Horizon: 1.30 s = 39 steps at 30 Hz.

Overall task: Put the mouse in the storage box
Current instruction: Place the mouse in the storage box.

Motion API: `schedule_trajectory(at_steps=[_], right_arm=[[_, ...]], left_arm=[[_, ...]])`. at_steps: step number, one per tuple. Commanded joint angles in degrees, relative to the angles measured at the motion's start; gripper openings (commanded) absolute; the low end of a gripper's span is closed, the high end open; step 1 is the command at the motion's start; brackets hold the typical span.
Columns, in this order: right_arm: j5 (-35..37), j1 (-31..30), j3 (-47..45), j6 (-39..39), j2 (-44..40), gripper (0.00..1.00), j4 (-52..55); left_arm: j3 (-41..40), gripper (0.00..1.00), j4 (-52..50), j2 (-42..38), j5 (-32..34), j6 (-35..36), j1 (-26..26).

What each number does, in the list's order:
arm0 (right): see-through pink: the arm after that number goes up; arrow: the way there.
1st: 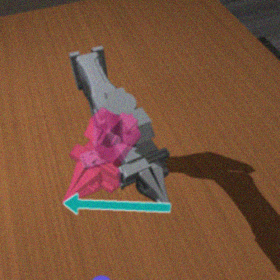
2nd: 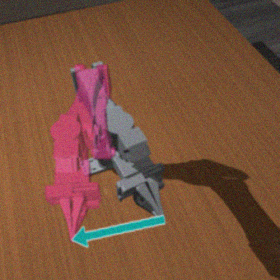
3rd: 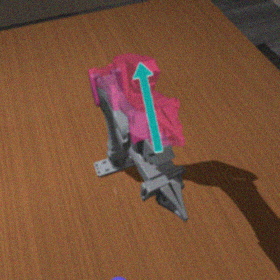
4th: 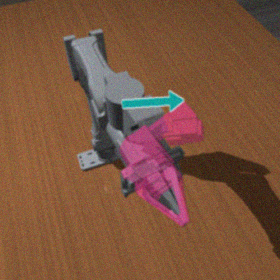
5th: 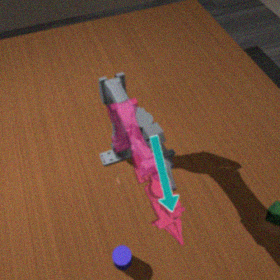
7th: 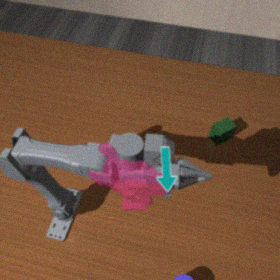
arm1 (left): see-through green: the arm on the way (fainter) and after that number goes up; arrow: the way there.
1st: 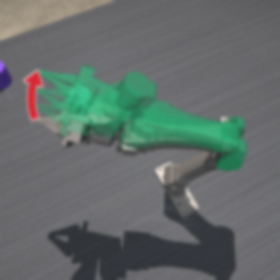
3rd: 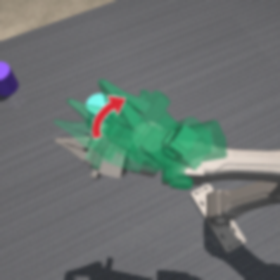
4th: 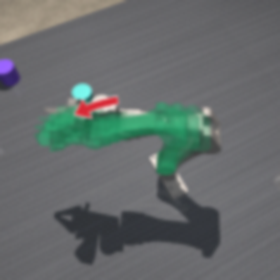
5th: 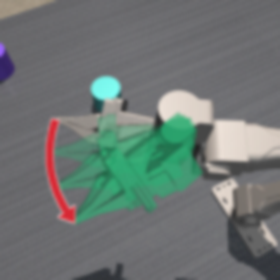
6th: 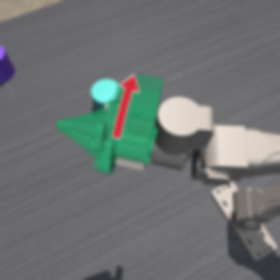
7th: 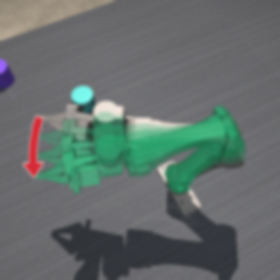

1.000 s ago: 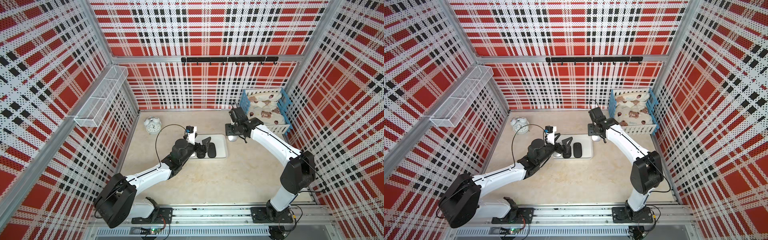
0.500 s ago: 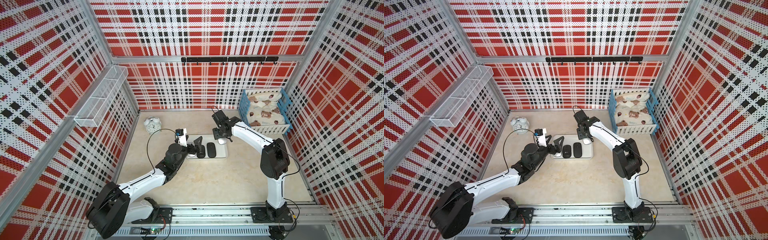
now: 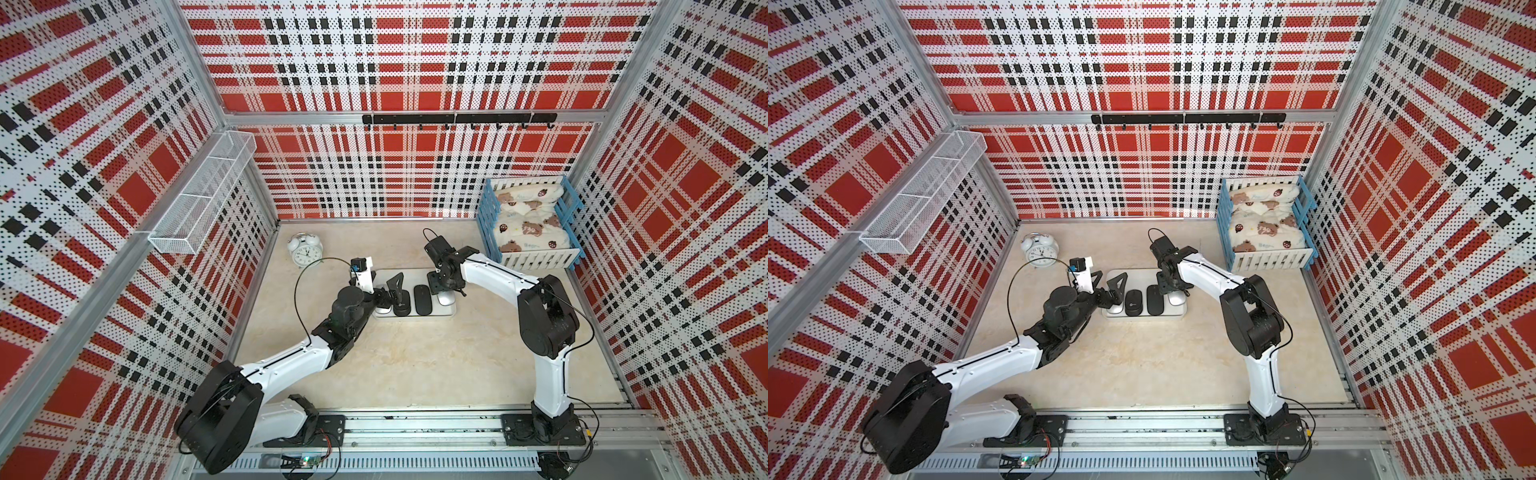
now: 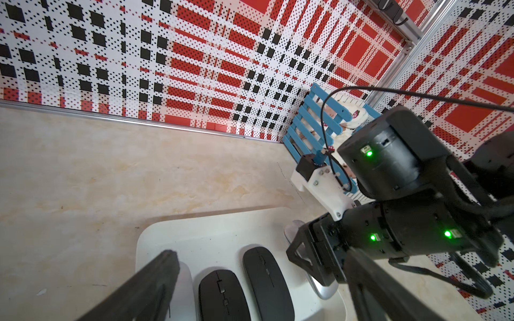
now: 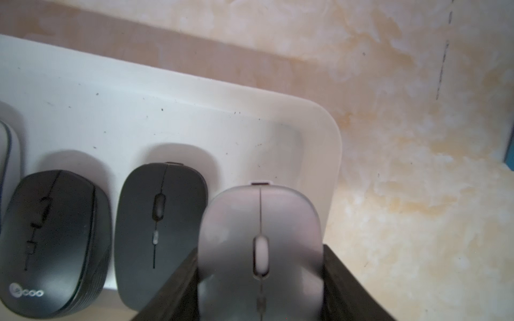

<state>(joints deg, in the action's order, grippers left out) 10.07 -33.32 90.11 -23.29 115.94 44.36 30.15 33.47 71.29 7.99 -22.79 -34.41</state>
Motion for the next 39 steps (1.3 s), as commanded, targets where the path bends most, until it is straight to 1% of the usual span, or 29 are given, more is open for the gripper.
schedule_trajectory(at_steps=[1, 12, 16, 20, 31, 34, 35, 37, 39], right_arm=[[-0.73, -0.68, -0.57, -1.67, 1.63, 0.53, -3.08], [0.48, -1.22, -0.20, -3.00, 5.13, 0.54, -4.01], [0.07, -1.29, 0.25, -2.93, 5.27, 0.58, -3.54], [0.66, -1.40, -0.02, -2.83, 3.29, 0.63, -3.14], [1.36, -1.57, 2.39, -2.29, -1.30, 0.74, -0.86], [1.37, -1.57, 3.74, -2.29, -1.72, 0.75, 0.80], [2.96, -1.57, 4.37, -2.31, -2.26, 0.74, 1.67], [4.17, -1.57, 4.73, -2.21, -4.77, 0.75, 2.24], [6.61, -1.57, 2.79, -0.45, -9.93, 0.76, -0.31]], left_arm=[[1.61, 0.99, 1.24, 0.78, -0.45, -0.24, 0.31], [1.62, 0.99, 1.24, 1.23, -0.30, -0.59, 0.31], [1.41, 0.99, 1.24, 1.14, -0.16, -0.52, 0.31], [1.49, 0.99, 1.24, 1.38, -0.06, -0.59, 0.31], [2.80, 0.99, 1.24, 2.72, -0.50, -0.33, 0.30], [2.99, 0.99, 1.24, 2.50, -0.24, 0.10, 0.31], [3.06, 0.99, 1.24, 2.25, 0.06, 0.24, 0.44], [3.16, 0.99, 1.24, 1.61, 0.41, 0.90, 1.03], [3.50, 0.99, 1.24, 0.39, 1.41, 1.34, 2.20]])
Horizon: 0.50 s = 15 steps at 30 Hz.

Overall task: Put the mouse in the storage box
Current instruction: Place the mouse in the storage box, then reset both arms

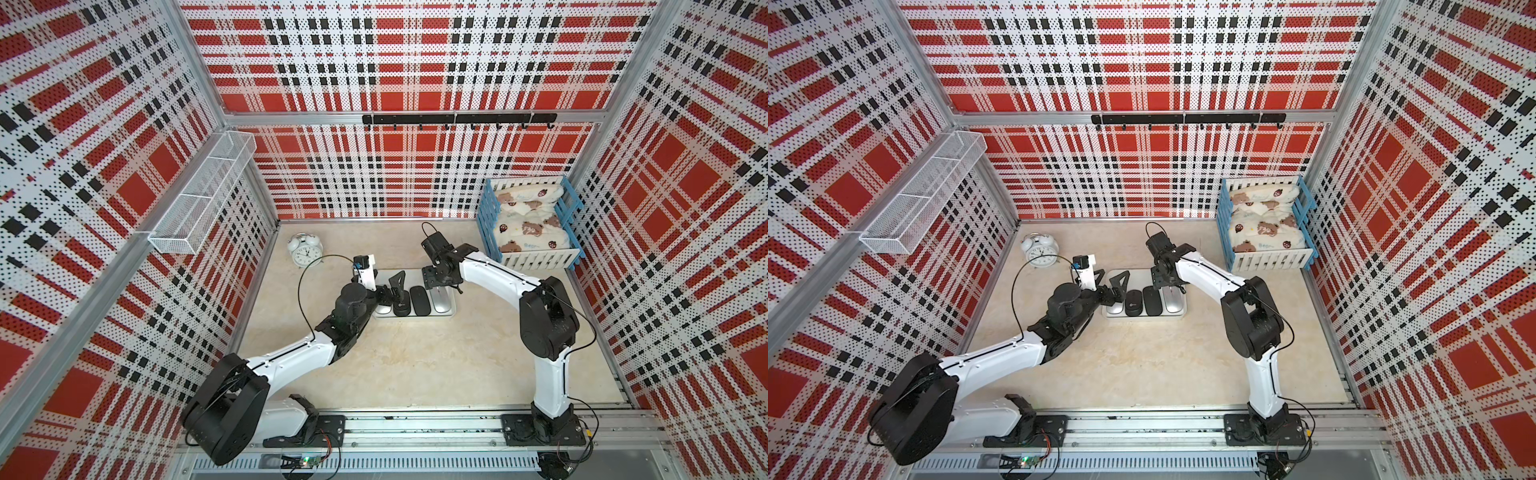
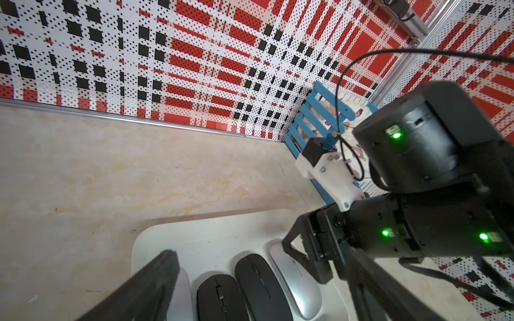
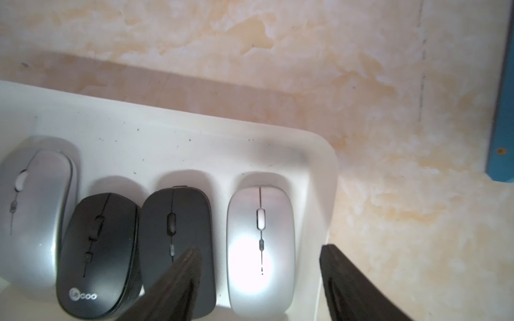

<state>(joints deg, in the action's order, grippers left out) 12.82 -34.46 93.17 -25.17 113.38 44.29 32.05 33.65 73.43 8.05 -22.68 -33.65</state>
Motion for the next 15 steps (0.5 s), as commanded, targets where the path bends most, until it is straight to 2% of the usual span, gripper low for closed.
schedule_trajectory(at_steps=[1, 3, 8, 9, 11, 13, 15], right_arm=[[5.47, -0.36, -1.60, 2.82, -10.10, 0.77, -2.27], [9.21, -0.18, -6.39, 7.40, -16.03, 0.80, -9.59], [19.84, 1.57, -26.25, 21.82, -30.77, 0.91, -37.64], [20.81, 2.35, -31.06, 24.36, -33.36, 0.91, -44.06], [18.43, 5.25, -42.75, 29.44, -39.37, 0.92, -58.75], [18.86, 8.14, -52.57, 30.43, -43.12, 0.94, -70.21], [20.01, 10.92, -60.24, 31.03, -45.92, 0.94, -78.32]], left_arm=[[1.89, 0.99, 0.99, -2.32, 1.75, 2.71, 2.12], [2.97, 0.99, 0.20, -3.64, 5.31, 3.67, 3.51], [4.89, 0.99, -0.79, -7.22, 28.53, 10.92, 3.35], [4.36, 0.99, -0.09, -7.95, 33.11, 12.61, 3.33], [1.39, 0.99, 3.77, -9.27, 41.15, 17.65, 3.77], [-2.78, 0.99, 8.55, -9.84, 45.90, 22.25, 4.92], [-6.84, 0.99, 11.24, -10.17, 46.84, 23.35, 7.33]])
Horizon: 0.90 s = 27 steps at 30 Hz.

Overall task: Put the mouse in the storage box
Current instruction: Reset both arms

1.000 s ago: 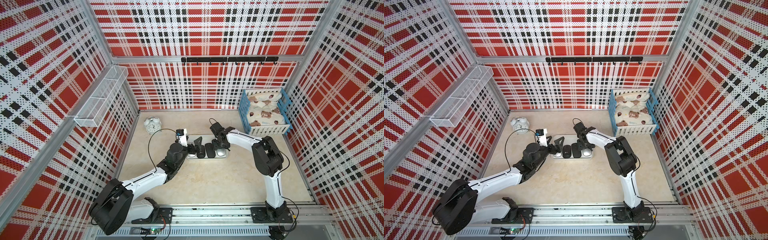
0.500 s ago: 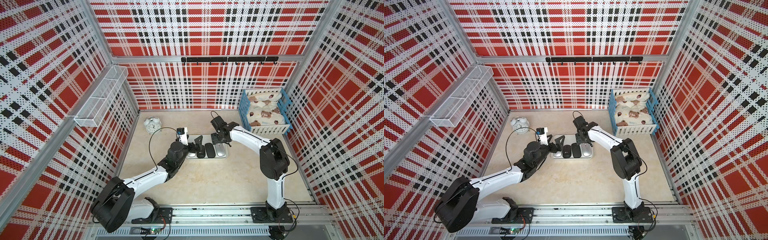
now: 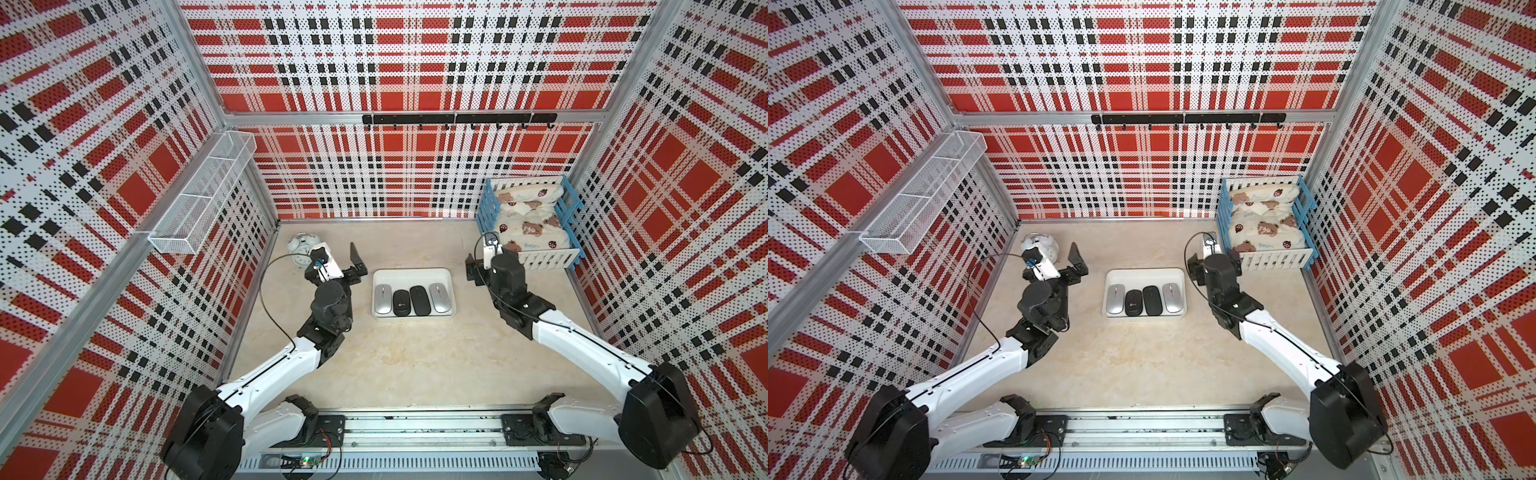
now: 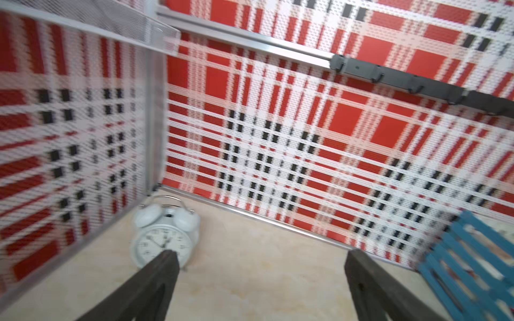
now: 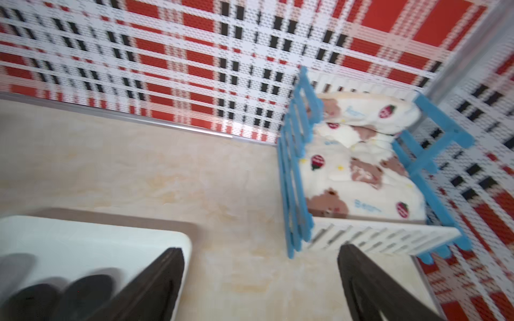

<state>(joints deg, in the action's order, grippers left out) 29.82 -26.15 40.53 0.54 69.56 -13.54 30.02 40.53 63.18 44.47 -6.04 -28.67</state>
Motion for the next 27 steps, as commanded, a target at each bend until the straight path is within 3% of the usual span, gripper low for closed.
schedule_trajectory(at_steps=[1, 5, 8, 10, 13, 16, 21, 23, 27], right_arm=[[3.95, 3.71, -10.47, 6.15, -3.06, 0.95, -23.23], [5.78, 8.02, -16.15, 2.80, -3.37, 0.95, -25.04], [3.76, 10.48, -18.51, -1.38, -0.51, 0.94, -27.16], [3.45, 10.74, -19.49, -1.04, 2.33, 0.95, -30.14], [3.63, 11.17, -20.32, -0.46, 6.94, 0.95, -34.49], [1.91, 12.41, -21.30, -1.10, 11.09, 0.96, -39.63], [-0.87, 12.95, -22.50, 2.20, 13.85, 0.96, -46.14], [-2.74, 13.12, -24.83, 4.04, 15.22, 0.96, -53.44], [-6.10, 14.60, -28.35, 3.55, 18.13, 0.96, -62.03]], left_arm=[[-6.85, 0.99, 4.92, -0.14, 10.49, 6.09, 3.92], [-15.96, 0.99, 10.77, -1.06, 8.15, 2.49, 10.84], [-23.25, 0.99, 21.68, -1.05, 2.52, 2.18, 16.77], [-26.92, 0.99, 29.05, -0.22, -3.29, 3.39, 19.53], [-28.96, 0.99, 36.44, 4.55, -6.32, 3.93, 22.31], [-28.19, 0.99, 40.67, 10.38, -8.24, 5.27, 22.74], [-28.44, 0.99, 40.37, 10.10, -14.07, 6.49, 21.54], [-30.79, 0.99, 48.29, 11.76, -19.13, 6.15, 21.80], [-30.02, 0.99, 52.94, 18.00, -19.62, 7.45, 21.24]])
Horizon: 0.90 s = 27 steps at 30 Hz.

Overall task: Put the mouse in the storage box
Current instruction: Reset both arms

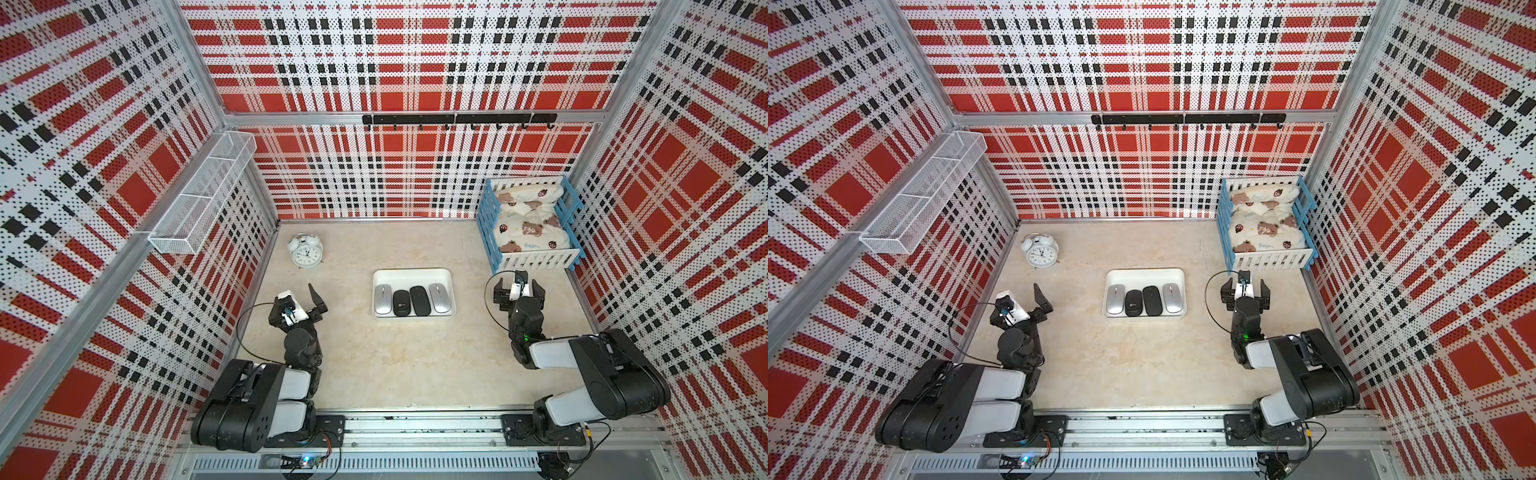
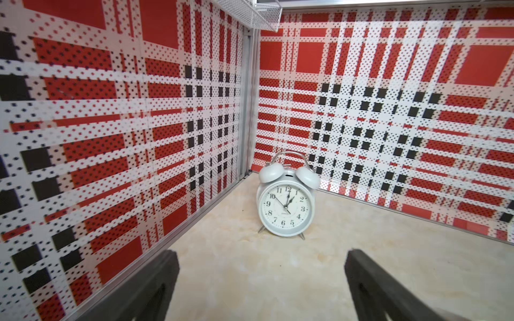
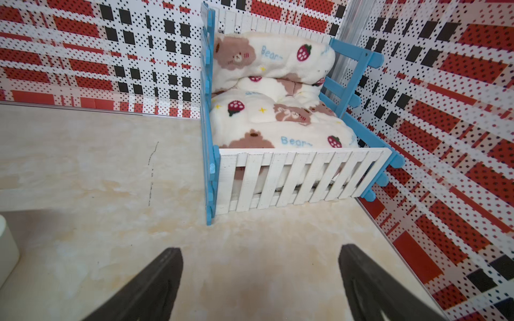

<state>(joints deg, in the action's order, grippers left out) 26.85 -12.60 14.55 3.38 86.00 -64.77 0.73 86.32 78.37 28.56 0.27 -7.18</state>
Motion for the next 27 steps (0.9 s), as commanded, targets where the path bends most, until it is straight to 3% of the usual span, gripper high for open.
schedule_trajectory(at_steps=[1, 7, 12, 18, 27], right_arm=[[-3.82, 1.55, -3.40, -0.10, 1.56, 0.95, -12.38], [-14.65, 4.95, -9.16, -1.01, 7.40, 0.96, -28.25], [-18.94, 6.10, -5.47, -1.26, 4.92, 0.95, -17.80], [-28.31, 11.33, 1.75, -4.85, 3.83, 0.95, -2.40], [-26.33, 12.34, 2.24, -6.64, 3.98, 0.99, -1.10]], left_arm=[[-1.11, 0.99, 9.43, 4.85, -4.19, 1.05, -0.03], [-2.62, 0.99, 17.83, 11.13, -7.46, 0.61, 1.18], [0.03, 0.99, 16.19, 13.02, -12.88, 1.62, 2.21], [11.87, 0.99, -8.18, 11.40, -26.96, -2.45, 9.10], [11.92, 0.99, -8.88, 11.02, -22.98, -1.65, 7.42]])
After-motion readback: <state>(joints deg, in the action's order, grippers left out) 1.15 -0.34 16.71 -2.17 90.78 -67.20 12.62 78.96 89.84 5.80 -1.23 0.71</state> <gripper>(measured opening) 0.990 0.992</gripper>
